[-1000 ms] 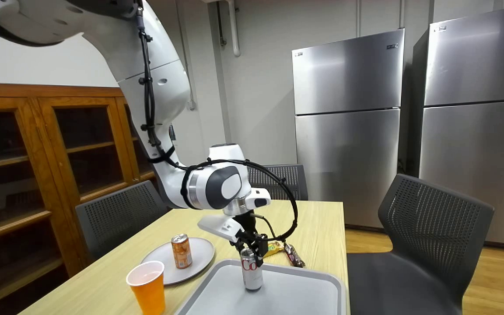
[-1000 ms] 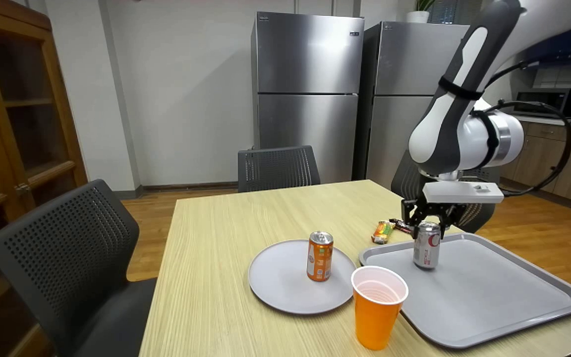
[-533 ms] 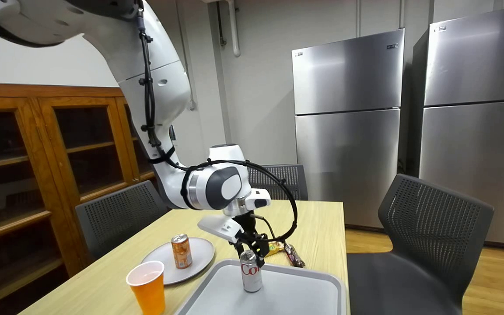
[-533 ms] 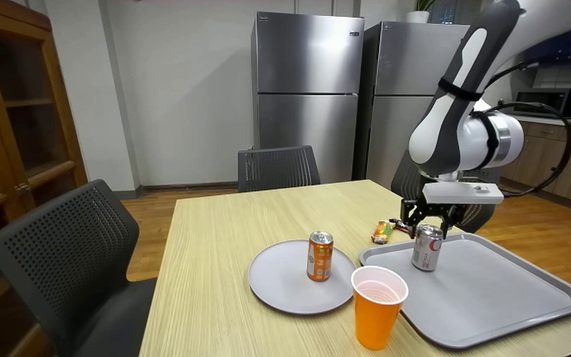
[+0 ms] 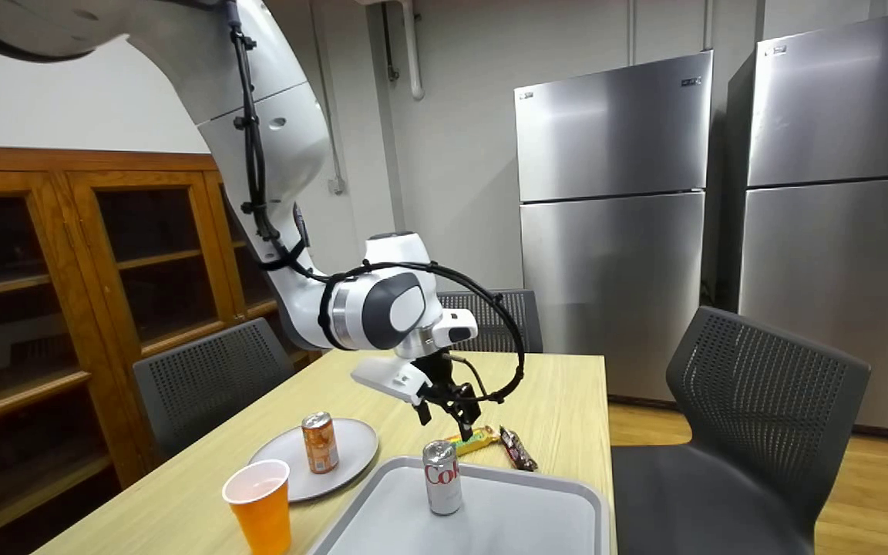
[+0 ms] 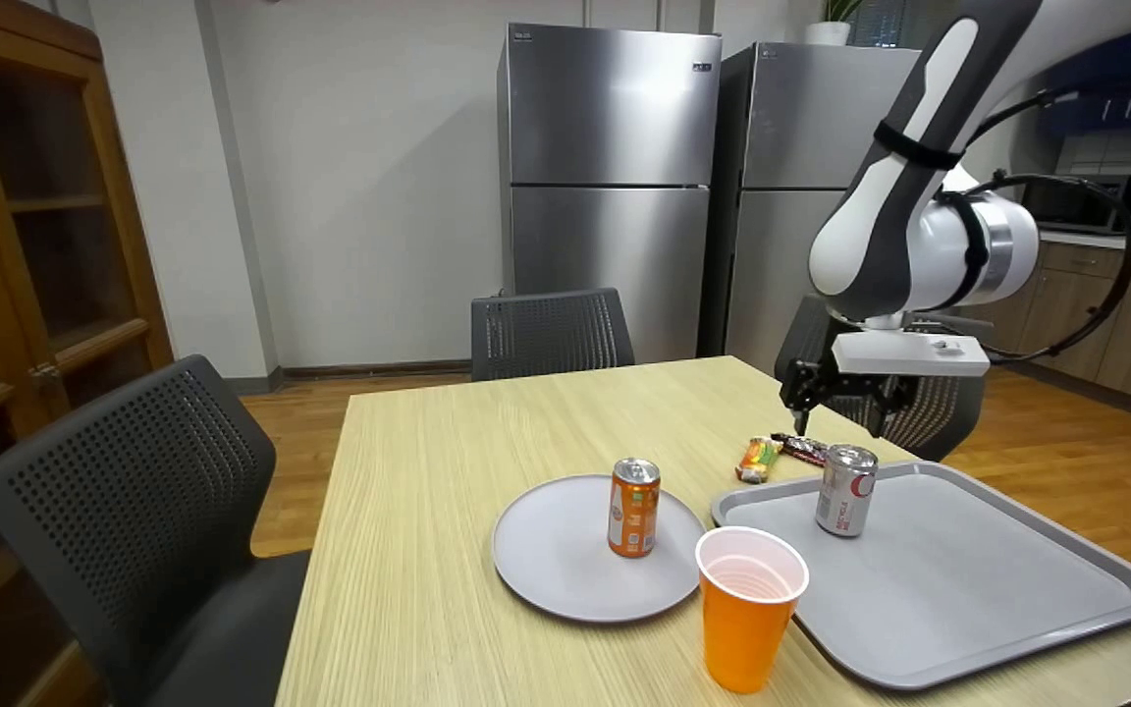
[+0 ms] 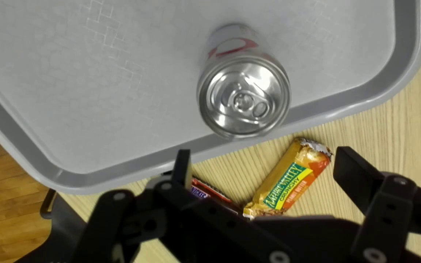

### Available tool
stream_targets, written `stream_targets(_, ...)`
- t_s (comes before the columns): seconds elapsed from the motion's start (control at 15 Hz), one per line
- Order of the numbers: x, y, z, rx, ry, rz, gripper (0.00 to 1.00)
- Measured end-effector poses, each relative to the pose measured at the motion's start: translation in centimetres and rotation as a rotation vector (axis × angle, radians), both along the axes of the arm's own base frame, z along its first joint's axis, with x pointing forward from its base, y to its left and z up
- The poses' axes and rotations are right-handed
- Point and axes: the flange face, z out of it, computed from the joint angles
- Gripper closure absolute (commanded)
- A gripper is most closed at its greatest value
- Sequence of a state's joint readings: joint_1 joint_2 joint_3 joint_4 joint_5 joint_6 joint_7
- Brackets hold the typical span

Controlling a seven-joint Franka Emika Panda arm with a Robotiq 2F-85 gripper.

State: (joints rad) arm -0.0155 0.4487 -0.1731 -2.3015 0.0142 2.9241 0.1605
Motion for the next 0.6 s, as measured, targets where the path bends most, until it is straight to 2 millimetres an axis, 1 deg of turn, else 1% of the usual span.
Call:
stream_targets(0.27,0.9,0.5,1.7,0.000,-0.043,0.010,0.00)
stream_targets(0.4,1.6,1.5,2.2,0.005,-0.060,0.029,0.00)
stream_targets(0.6,2.7,3.9,2.8,0.021,-0.081,0.069,0.00)
